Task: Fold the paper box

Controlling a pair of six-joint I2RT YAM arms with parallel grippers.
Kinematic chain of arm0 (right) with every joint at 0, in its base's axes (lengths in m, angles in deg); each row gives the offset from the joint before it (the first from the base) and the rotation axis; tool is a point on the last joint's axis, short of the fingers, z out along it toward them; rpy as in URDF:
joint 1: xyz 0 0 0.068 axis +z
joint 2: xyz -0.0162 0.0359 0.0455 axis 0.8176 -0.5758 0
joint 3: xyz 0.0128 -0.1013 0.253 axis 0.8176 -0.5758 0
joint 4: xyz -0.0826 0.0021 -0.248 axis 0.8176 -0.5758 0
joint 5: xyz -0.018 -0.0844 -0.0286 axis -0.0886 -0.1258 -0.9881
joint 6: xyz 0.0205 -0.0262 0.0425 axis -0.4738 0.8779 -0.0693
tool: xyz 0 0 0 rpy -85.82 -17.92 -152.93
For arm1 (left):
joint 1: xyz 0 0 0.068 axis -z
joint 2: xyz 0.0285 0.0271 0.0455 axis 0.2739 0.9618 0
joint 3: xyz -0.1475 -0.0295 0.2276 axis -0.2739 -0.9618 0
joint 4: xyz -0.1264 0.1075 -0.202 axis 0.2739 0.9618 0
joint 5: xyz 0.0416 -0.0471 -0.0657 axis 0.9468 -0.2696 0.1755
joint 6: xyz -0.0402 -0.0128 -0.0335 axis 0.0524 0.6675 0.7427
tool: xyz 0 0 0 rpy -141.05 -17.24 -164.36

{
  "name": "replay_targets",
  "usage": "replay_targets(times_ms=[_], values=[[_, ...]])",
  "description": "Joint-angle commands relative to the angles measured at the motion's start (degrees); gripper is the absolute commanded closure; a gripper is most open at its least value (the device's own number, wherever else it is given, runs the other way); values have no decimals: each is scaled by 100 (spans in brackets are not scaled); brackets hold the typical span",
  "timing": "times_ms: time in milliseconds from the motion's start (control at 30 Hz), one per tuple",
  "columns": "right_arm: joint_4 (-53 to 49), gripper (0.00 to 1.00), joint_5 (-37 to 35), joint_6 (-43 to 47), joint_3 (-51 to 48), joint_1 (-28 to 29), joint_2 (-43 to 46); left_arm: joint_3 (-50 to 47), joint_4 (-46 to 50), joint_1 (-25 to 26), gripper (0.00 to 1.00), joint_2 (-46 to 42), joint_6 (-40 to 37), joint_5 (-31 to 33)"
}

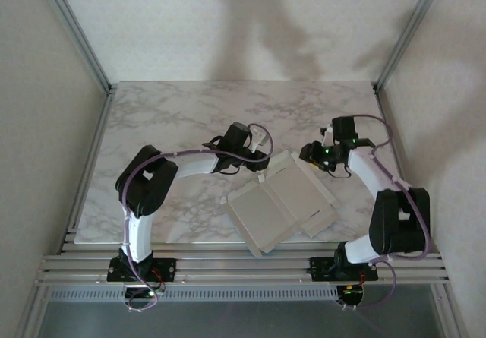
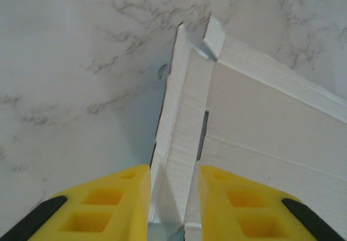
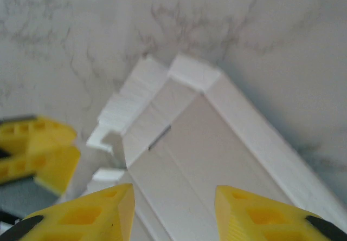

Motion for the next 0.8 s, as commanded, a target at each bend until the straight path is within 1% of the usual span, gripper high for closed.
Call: replay_targets(times_ms=[0, 100, 133, 233, 267, 333, 467, 567, 667, 767], values=[[-192, 54, -575, -222, 727, 74, -547, -186, 40, 154, 70, -425, 450, 398], [-448, 53, -1015, -227, 1334, 223, -1060, -302, 24, 414, 70, -536, 902, 518], [-446, 55, -1075, -238, 1457, 263, -1201, -372, -80, 496, 70, -574, 1111, 525], [-420, 68, -1073, -241, 1837, 363, -1571, -691, -720, 700, 71, -723, 1925, 383], [-459, 74, -1052, -222, 1965, 398, -1696, -811, -957, 773, 72, -764, 2190, 358], [-509, 81, -1063, -180, 2183, 478, -1864, -978, -1274, 941, 72, -789, 2576, 407], [-768, 89, -1111, -80, 2615, 623, -2289, -1104, -1384, 1215, 72, -614, 2887, 630], [-938, 96, -1196, -33, 2781, 716, -2495, -1205, -1704, 1366, 73, -417, 3177, 579], [-1080, 99, -1271, 6, 2887, 777, -2655, -1262, -1824, 1480, 74, -222, 3301, 706], [-1173, 100, -1314, 93, 2950, 836, -2745, -1462, -2177, 1541, 76, -97, 3420, 725]])
